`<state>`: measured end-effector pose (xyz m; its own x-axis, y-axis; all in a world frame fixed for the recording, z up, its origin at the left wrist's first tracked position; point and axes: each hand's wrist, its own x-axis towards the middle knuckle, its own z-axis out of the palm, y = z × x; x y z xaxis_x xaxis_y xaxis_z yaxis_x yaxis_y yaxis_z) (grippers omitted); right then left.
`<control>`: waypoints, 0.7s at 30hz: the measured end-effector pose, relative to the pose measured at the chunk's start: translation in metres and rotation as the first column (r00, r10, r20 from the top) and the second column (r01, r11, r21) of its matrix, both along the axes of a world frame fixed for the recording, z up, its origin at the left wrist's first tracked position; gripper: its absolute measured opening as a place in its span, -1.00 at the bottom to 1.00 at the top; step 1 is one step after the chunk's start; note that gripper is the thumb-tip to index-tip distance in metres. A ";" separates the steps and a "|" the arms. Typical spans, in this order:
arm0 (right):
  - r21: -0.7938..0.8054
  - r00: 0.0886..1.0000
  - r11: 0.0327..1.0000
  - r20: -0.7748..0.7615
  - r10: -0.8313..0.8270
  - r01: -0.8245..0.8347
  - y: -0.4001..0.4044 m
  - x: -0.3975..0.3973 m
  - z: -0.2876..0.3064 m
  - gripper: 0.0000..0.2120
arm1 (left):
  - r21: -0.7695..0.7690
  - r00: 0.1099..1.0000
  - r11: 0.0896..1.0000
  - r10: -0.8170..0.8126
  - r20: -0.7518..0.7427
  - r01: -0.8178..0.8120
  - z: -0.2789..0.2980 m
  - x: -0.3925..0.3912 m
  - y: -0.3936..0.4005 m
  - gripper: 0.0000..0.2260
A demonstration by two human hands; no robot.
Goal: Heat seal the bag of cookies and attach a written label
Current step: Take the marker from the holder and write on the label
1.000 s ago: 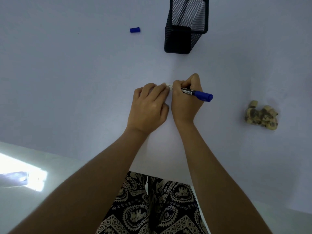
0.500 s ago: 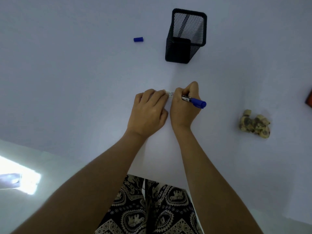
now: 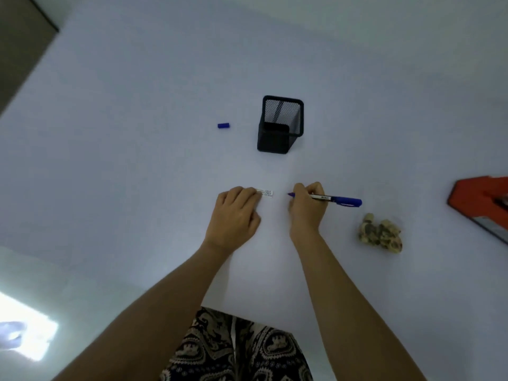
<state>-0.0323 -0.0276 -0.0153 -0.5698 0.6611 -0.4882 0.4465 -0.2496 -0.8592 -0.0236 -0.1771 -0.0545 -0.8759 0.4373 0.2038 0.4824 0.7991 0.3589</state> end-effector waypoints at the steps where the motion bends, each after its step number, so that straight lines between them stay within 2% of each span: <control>1: -0.043 1.000 0.999 0.020 0.004 -0.003 0.006 0.006 0.005 -0.68 | 0.005 1.000 1.000 0.003 0.005 -0.003 0.000 0.000 0.000 -0.70; 5: -0.146 0.999 0.989 0.041 0.032 -0.026 0.030 0.039 0.018 -0.64 | -0.006 0.998 1.000 0.012 0.057 -0.012 0.005 -0.002 0.000 -0.70; 11: -0.290 1.000 0.957 -0.020 0.009 -0.014 0.045 0.060 0.050 -0.62 | -0.006 0.992 1.000 0.027 0.124 -0.026 0.021 -0.005 0.004 -0.73; 16: -0.452 0.996 0.888 -0.076 0.056 -0.084 0.048 0.051 0.078 -0.67 | 0.110 0.951 0.976 0.153 0.269 -0.188 0.027 -0.024 0.011 -0.86; 18: -0.490 0.991 0.862 -0.082 0.106 -0.132 0.048 0.049 0.085 -0.72 | 0.117 0.948 0.974 0.157 0.279 -0.195 0.032 -0.029 0.013 -0.88; 21: -0.505 0.985 0.846 -0.083 0.151 -0.172 0.046 0.043 0.093 -0.65 | 0.208 0.932 0.939 0.204 0.300 -0.273 0.046 -0.034 0.015 -0.87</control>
